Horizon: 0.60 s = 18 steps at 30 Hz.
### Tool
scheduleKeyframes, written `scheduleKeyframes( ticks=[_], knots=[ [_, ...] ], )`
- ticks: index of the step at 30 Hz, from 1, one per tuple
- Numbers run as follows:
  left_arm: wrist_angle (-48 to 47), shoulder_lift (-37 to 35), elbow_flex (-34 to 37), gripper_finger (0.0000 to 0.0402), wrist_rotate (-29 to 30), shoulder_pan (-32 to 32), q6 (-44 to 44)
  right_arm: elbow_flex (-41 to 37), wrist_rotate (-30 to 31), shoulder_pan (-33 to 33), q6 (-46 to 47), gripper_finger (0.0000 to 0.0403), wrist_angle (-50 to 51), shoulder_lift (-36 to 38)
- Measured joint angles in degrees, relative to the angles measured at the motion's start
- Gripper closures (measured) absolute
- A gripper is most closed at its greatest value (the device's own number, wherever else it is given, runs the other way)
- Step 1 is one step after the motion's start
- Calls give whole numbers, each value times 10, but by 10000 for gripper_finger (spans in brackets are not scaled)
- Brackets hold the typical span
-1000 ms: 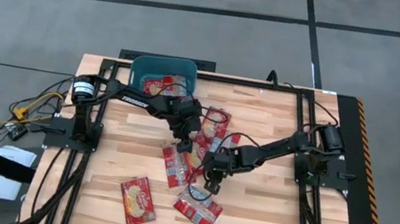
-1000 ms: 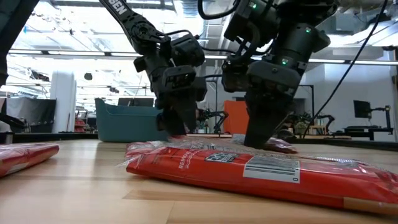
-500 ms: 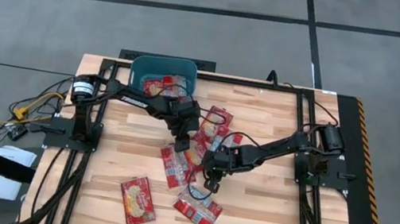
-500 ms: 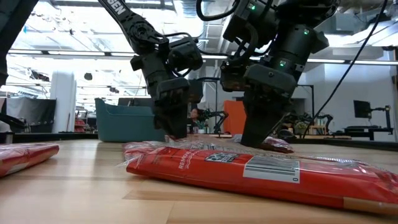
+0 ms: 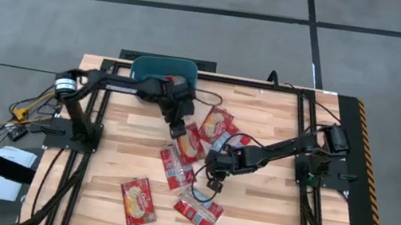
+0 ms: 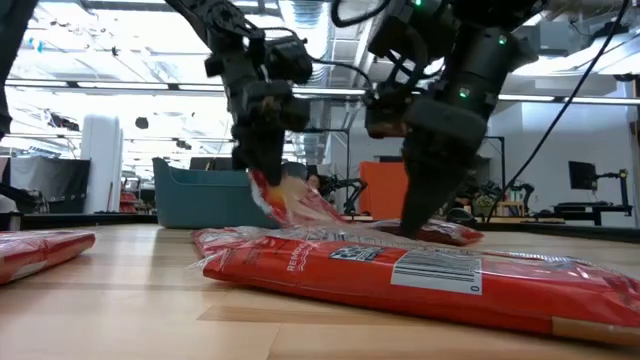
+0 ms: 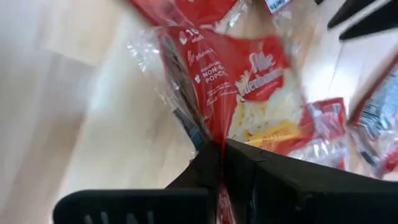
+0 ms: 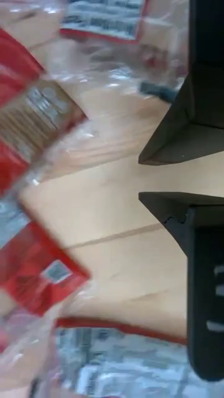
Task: Sort popcorn bags into baskets
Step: Put the red popcorn bag into the blue bin
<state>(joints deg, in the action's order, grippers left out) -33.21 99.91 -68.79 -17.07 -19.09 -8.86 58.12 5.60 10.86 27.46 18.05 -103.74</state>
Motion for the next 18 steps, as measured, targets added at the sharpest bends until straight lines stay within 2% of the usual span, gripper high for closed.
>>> scheduleKeyframes(
  ticks=[6, 18],
  knots=[
    [-38, -79, 0, 401, 28, -34, -21, -1, 25, 2, 6, 296, 12, 5],
    [-28, -251, 0, 401, 35, -111, -85, -1, 50, 3, 6, 296, 4, 5]
  ],
)
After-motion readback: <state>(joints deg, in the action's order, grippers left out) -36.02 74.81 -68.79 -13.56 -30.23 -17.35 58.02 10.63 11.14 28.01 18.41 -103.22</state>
